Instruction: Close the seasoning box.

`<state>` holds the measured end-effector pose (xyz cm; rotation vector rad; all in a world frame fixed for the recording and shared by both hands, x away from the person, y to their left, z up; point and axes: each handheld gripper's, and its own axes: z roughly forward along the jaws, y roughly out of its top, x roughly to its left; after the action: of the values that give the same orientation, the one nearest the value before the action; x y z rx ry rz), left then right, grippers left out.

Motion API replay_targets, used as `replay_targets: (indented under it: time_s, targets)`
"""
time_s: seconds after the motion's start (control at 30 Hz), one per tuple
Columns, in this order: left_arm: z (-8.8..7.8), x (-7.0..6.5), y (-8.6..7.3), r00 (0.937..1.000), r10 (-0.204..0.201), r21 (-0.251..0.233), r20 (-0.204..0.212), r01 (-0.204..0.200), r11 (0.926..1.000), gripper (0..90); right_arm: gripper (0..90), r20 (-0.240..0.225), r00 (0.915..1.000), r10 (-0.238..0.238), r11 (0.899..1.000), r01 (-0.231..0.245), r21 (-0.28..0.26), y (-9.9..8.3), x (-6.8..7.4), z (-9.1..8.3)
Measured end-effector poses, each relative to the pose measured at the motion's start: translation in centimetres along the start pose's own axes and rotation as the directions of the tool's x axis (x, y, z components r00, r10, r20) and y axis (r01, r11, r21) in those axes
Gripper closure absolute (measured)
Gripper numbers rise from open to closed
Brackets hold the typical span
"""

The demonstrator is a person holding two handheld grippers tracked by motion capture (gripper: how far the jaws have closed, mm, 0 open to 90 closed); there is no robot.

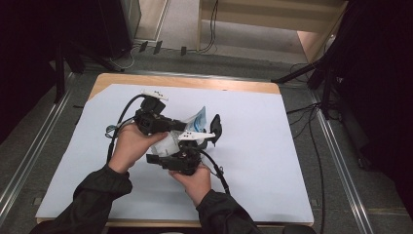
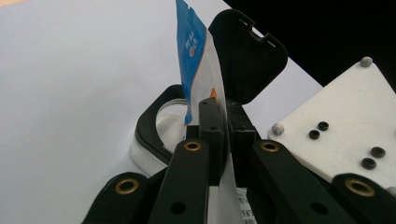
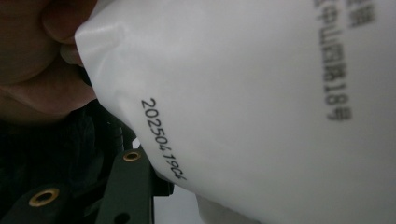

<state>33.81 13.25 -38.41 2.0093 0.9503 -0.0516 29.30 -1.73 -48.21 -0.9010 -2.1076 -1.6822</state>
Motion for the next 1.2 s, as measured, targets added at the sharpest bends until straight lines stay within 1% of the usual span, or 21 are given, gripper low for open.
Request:
replay_targets:
  time_s: [0.57, 0.67, 0.73, 0.93, 0.97, 1.2]
  targets:
    - [0.09, 0.03, 0.0, 1.0, 0.003, -0.002, 0.003, -0.003, 1.0, 88.2, 55.7, 0.002, 1.0, -0.006, 1.0, 0.006, 0.006, 0.05, -0.12, -0.09]
    - [0.08, 0.02, 0.0, 1.0, 0.006, 0.003, -0.002, -0.006, 1.0, 88.2, 55.6, 0.003, 1.0, -0.007, 1.0, 0.007, 0.008, 0.04, -0.14, -0.08]
    - [0.1, 0.06, -0.02, 1.0, 0.006, 0.001, 0.002, -0.006, 1.0, 88.2, 55.6, 0.001, 1.0, -0.005, 1.0, 0.005, 0.01, 0.04, -0.13, -0.08]
    - [0.2, 0.1, -0.03, 1.0, 0.002, 0.003, -0.002, -0.002, 1.0, 88.2, 55.7, -0.004, 1.0, 0.003, 1.0, -0.003, 0.011, 0.04, -0.19, -0.06]
    - [0.2, 0.13, -0.02, 1.0, 0.003, 0.008, -0.007, -0.003, 1.0, 88.3, 55.7, -0.005, 1.0, 0.006, 1.0, -0.005, 0.01, 0.03, -0.2, -0.05]
    - [0.24, 0.19, -0.03, 1.0, 0.003, 0.007, -0.006, -0.003, 1.0, 88.3, 55.6, -0.005, 0.9999, 0.011, 1.0, -0.011, 0.013, 0.03, -0.24, -0.04]
